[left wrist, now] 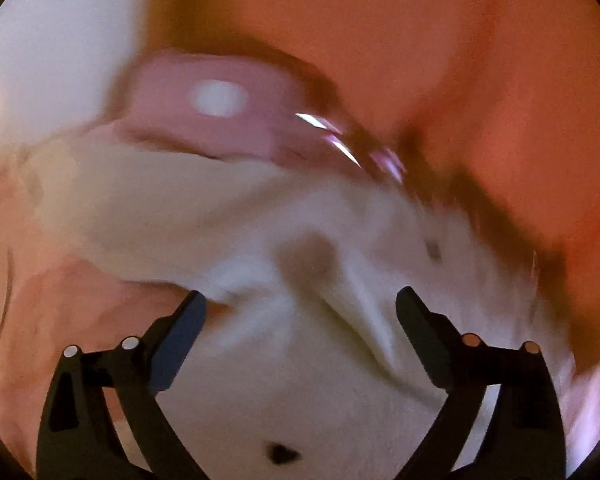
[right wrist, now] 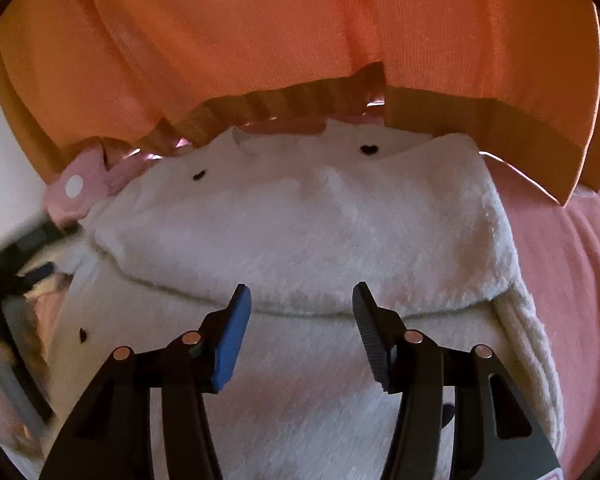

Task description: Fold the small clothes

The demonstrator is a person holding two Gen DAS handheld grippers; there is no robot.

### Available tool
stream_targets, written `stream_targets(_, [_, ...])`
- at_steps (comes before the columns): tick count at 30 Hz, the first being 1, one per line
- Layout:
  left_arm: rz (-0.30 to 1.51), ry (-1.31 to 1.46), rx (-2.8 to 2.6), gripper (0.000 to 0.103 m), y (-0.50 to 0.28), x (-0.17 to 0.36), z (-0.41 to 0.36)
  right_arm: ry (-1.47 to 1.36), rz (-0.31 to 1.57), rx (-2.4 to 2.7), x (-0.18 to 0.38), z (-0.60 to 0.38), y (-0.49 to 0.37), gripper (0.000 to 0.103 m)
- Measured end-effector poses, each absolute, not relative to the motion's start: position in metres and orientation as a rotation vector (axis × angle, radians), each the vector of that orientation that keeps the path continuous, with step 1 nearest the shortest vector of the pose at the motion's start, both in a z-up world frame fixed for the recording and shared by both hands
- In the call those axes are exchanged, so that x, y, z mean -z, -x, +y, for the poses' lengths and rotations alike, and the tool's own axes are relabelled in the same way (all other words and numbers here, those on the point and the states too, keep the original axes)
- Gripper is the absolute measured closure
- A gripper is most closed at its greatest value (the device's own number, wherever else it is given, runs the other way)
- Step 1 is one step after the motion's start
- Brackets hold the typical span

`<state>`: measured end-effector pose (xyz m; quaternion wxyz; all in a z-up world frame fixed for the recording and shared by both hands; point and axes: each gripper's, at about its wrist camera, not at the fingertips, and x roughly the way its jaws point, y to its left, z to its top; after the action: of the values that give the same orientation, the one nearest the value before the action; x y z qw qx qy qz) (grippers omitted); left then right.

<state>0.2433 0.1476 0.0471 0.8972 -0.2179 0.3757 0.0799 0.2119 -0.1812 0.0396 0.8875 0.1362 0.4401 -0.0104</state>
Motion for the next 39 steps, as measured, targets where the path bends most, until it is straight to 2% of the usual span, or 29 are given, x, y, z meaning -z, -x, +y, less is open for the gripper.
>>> stream_targets(3, [0.762,0.631,-0.313,0.007,-0.24,-0.044,0.228,-0.293,0.929,0.023,-0.037,-0.193,-0.206,0.049])
stream_targets(9, [0.802,0.513,-0.579,0.007,-0.259,-0.026,0.345,-0.287,0.921,0.026,-0.043,-0.194,-0.175,0.045])
stream_targets(11, [0.838,0.559,-0.613,0.007,-0.268,-0.013,0.38,-0.288,0.928,0.024,-0.041,-0.193,-0.177,0.045])
stream_targets(14, [0.877,0.669,-0.615,0.014,-0.275,0.009,0.411,-0.28,0.935,0.025,-0.038,-0.189,-0.178,0.045])
stream_targets(15, [0.849,0.642,-0.638,0.023,-0.277,0.007,0.412,-0.274,0.935,0.025,-0.038,-0.188,-0.178,0.045])
stream_targets(16, [0.826,0.615,-0.619,0.049,-0.281,0.003,0.409,-0.272,0.934,0.026,-0.038,-0.187,-0.177,0.045])
stream_targets(17, [0.832,0.597,-0.583,0.061,-0.287,0.001,0.405,-0.273,0.933,0.026,-0.038,-0.187,-0.177,0.045])
stream_targets(18, [0.85,0.574,-0.567,0.079,-0.294,-0.003,0.396,-0.274,0.933,0.026,-0.038,-0.189,-0.177,0.045])
stream_targets(19, [0.834,0.559,-0.56,0.092,-0.297,-0.01,0.389,-0.274,0.932,0.028,-0.038,-0.19,-0.176,0.044])
stream_targets(24, [0.654,0.37,-0.349,0.095,-0.301,-0.094,0.285,-0.3,0.92,0.039,-0.04,-0.194,-0.175,0.044])
stream_targets(26, [0.587,0.312,-0.159,0.095,-0.291,-0.133,0.208,-0.306,0.911,0.041,-0.043,-0.196,-0.175,0.044])
stream_targets(29, [0.562,0.263,0.1,0.095,-0.266,-0.156,0.104,-0.326,0.899,0.044,-0.047,-0.203,-0.173,0.043])
stream_targets(32, [0.657,0.222,0.331,0.091,-0.244,-0.134,0.005,-0.337,0.898,0.058,-0.047,-0.211,-0.173,0.039])
stream_targets(33, [0.702,0.219,0.38,0.085,-0.239,-0.12,-0.018,-0.344,0.904,0.064,-0.045,-0.216,-0.172,0.039])
stream_targets(34, [0.772,0.217,0.422,0.073,-0.234,-0.097,-0.039,-0.349,0.91,0.07,-0.044,-0.22,-0.172,0.039])
stream_targets(35, [0.819,0.215,0.424,0.068,-0.229,-0.082,-0.049,-0.356,0.915,0.079,-0.042,-0.224,-0.172,0.039])
stream_targets(38, [0.897,0.243,0.399,0.063,-0.222,-0.049,-0.041,-0.395,0.914,0.102,-0.043,-0.24,-0.17,0.038])
stream_targets(39, [0.897,0.242,0.376,0.056,-0.216,-0.05,-0.029,-0.417,0.909,0.105,-0.044,-0.245,-0.169,0.038])
